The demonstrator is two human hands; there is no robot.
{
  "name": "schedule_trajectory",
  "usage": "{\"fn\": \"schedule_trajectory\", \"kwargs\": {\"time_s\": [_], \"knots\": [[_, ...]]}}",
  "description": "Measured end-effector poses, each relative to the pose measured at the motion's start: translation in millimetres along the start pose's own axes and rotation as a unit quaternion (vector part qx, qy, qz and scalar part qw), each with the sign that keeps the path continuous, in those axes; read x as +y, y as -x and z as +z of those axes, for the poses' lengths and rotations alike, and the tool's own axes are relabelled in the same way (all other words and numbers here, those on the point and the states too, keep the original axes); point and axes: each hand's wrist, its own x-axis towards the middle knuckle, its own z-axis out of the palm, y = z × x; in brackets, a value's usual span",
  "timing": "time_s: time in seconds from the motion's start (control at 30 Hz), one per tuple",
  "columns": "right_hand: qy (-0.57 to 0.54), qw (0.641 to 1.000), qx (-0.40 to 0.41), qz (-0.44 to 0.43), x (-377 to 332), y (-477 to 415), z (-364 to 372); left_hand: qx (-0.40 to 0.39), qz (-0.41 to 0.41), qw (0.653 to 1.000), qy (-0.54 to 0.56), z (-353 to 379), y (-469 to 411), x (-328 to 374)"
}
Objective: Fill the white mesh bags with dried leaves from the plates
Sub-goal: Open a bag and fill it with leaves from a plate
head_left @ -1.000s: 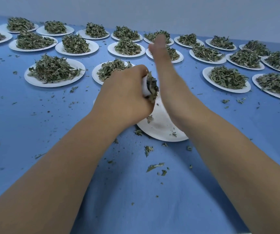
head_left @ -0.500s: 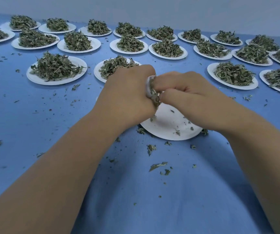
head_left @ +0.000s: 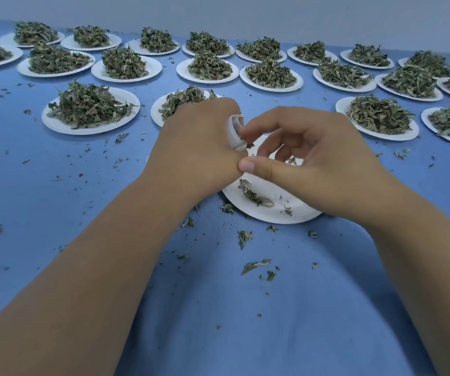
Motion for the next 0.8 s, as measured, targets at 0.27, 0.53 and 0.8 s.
{"fn": "schedule_trajectory", "kwargs": {"time_s": [0.27,0.53,0.8], "knots": [[0.152,0.976,-0.147,0.058,12,-4,-12,-0.002,-0.001,0.999,-0.041,-8,-6,-17],[0.236,0.961,-0.142,-0.021,20,-8,10,-0.048,0.033,0.995,-0.077,0,-2,-17],[0.102,0.990,0.077,0.060,9,-15,-4,-0.038,0.017,0.998,-0.046,-2,0,-13]]}}
